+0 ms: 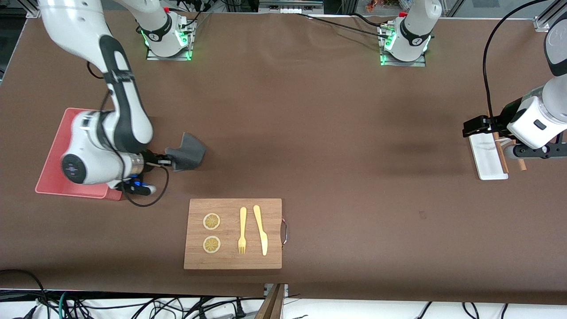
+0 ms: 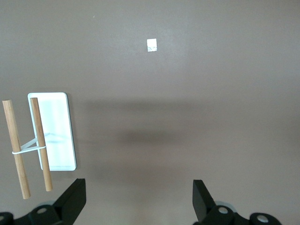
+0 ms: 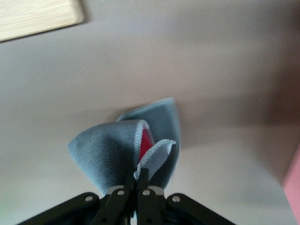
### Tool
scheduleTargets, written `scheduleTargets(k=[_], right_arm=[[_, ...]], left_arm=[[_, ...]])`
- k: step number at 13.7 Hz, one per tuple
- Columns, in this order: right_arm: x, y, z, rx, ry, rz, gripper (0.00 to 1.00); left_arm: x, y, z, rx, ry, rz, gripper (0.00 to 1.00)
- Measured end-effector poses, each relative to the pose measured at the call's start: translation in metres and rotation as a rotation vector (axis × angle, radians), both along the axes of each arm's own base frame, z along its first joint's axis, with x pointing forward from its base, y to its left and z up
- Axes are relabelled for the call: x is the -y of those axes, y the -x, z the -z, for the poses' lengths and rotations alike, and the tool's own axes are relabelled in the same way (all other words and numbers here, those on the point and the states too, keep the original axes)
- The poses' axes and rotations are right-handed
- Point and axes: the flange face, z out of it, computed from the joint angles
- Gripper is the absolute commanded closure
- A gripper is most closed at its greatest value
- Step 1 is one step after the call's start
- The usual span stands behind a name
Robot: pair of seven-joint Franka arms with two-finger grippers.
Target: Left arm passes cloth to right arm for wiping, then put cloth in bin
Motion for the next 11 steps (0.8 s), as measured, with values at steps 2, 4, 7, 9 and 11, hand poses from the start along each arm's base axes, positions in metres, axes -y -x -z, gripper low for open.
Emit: scheduleTargets(k=[2, 4, 7, 9, 11], right_arm=[[0.025, -0.001, -0.065, -0.021, 0.0, -0.033, 1.0], [0.059, 0.0, -0.107, -0.028, 0.016, -0.093, 1.0], [0.114, 0.005, -0.132, -0.041, 0.044, -0.191, 1.0], [0.154, 0.01, -0.14, -0.039, 0.06, -0.267, 1.0], [0.191, 0.016, -0.144, -0.049, 0.076, -0.326, 1.0]], left_arm=[[0.002, 0.0, 0.0, 0.0, 0.001, 0.004, 0.0], [0.005, 0.0, 0.0, 0.0, 0.001, 0.009, 0.0], [0.003, 0.0, 0.0, 0.0, 0.001, 0.006, 0.0], [0.003, 0.0, 0.0, 0.0, 0.001, 0.005, 0.0], [0.002, 0.0, 0.0, 0.0, 0.001, 0.004, 0.0]])
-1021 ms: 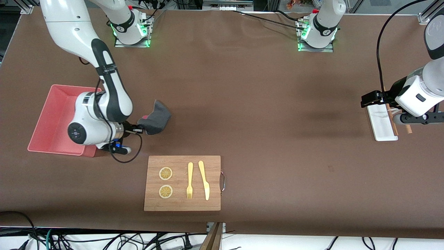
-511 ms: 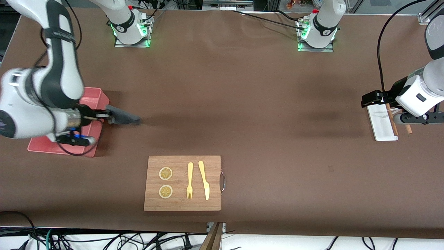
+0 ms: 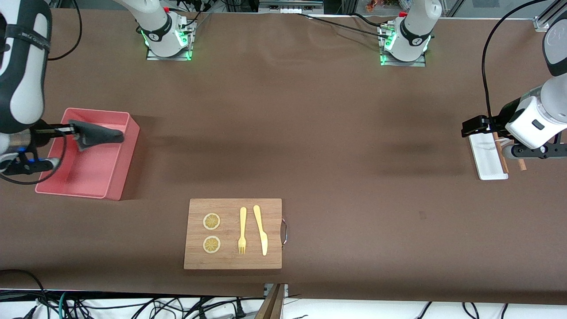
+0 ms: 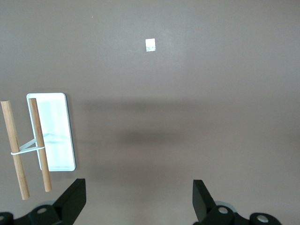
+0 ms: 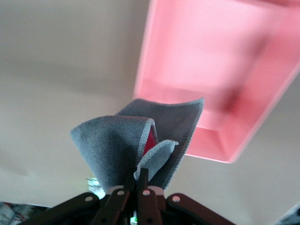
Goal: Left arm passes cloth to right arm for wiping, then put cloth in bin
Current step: 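Lower the cloth into the pink bin with the right gripper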
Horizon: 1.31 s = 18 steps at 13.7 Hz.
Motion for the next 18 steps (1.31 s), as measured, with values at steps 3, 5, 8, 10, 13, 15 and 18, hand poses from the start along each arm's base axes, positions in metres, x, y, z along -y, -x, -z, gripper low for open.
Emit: scheduleTargets(k=[3, 5, 8, 10, 13, 15, 18], right_arm=[[0.051, 0.0, 0.016, 0.007, -0.003, -0.045, 1.0], [0.069, -0.004, 0.044, 0.001, 0.006, -0.057, 1.0], [0.071, -0.01, 0.089, -0.018, 0.028, -0.071, 1.0], [0.072, -0.008, 0.118, -0.024, 0.032, -0.076, 1.0], [0.062, -0.002, 0.157, -0.025, 0.015, -0.097, 1.0], [0.055, 0.0, 0.174, -0.026, 0.006, -0.107, 1.0], [0.055, 0.003, 0.185, -0.031, 0.001, -0.105, 1.0]], left_arm=[[0.002, 0.0, 0.0, 0.001, 0.0, 0.004, 0.0], [0.0, 0.0, 0.0, 0.001, 0.0, 0.001, 0.0], [-0.001, 0.0, -0.001, 0.001, 0.0, -0.002, 0.0], [-0.001, 0.0, -0.001, 0.001, 0.0, -0.002, 0.0], [-0.001, 0.0, -0.001, 0.003, 0.0, -0.002, 0.0], [-0.001, 0.0, -0.002, 0.004, 0.0, -0.002, 0.0], [-0.001, 0.0, -0.002, 0.004, 0.0, -0.002, 0.0]])
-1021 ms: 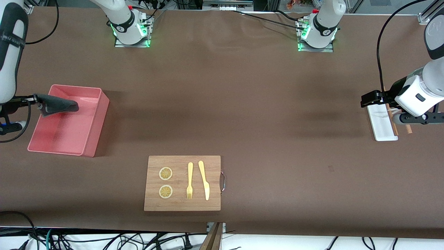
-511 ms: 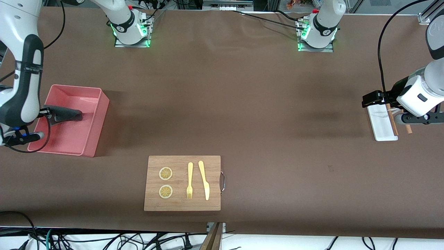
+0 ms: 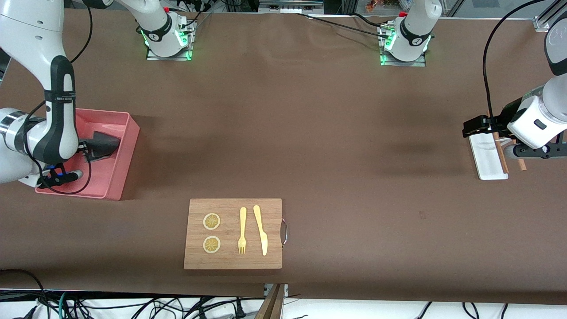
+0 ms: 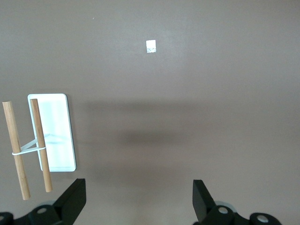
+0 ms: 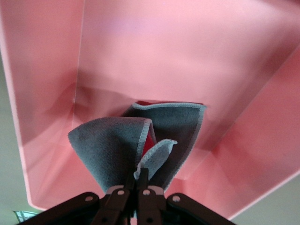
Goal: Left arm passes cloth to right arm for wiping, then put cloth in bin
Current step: 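Lower the cloth into the pink bin with the right gripper, then open the right gripper to release the cloth in the bin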
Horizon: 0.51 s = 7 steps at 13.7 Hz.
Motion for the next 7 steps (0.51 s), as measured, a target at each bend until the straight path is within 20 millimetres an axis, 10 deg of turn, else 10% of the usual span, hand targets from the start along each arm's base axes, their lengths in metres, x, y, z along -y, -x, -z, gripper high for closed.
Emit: scheduleTargets(k=[2, 3, 4, 7], right_arm=[[0.0, 0.002, 0.009, -0.001, -0.002, 0.002, 0.98], [-0.001, 0.003, 0.014, 0.003, -0.005, 0.0, 0.28], [0.0, 0.003, 0.018, 0.01, -0.006, 0.0, 0.0], [0.007, -0.002, 0.017, 0.055, -0.007, 0.004, 0.0]], left_arm=[[0.0, 0.0, 0.0, 0.0, 0.0, 0.0, 0.0], [0.0, 0.0, 0.0, 0.0, 0.0, 0.0, 0.0], [0.0, 0.0, 0.0, 0.0, 0.0, -0.001, 0.0], [-0.001, 0.0, 0.0, 0.0, 0.0, -0.001, 0.0]])
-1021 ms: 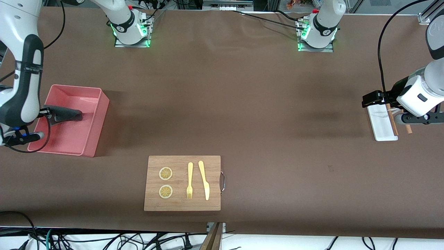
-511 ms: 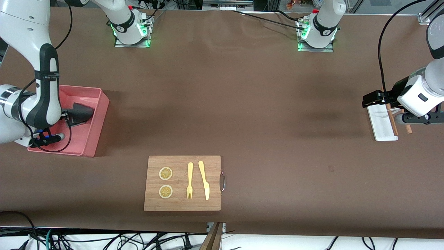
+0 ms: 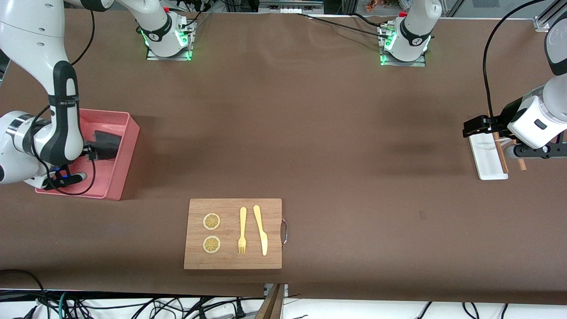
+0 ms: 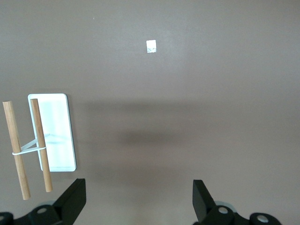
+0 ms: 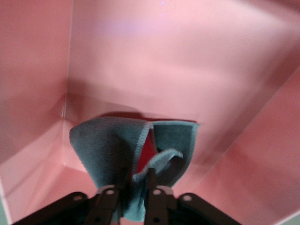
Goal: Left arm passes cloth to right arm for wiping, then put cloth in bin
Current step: 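Open the right gripper to release the cloth in the bin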
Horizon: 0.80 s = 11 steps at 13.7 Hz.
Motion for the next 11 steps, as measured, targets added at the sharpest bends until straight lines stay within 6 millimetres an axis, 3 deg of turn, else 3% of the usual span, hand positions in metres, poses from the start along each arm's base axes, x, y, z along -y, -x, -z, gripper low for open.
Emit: scheduleTargets(k=[2, 5, 11], right_arm=[[0.0, -0.007, -0.02, 0.046, -0.011, 0.004, 0.0], [-0.025, -0.016, -0.078, 0.139, -0.043, 0.035, 0.0], [-0.08, 0.007, -0.186, 0.156, -0.073, 0.178, 0.0]], left_arm=[[0.0, 0.0, 0.0, 0.0, 0.0, -0.001, 0.0], [-0.001, 0.0, 0.0, 0.0, 0.0, -0.001, 0.0], [-0.001, 0.0, 0.0, 0.0, 0.0, -0.002, 0.0]])
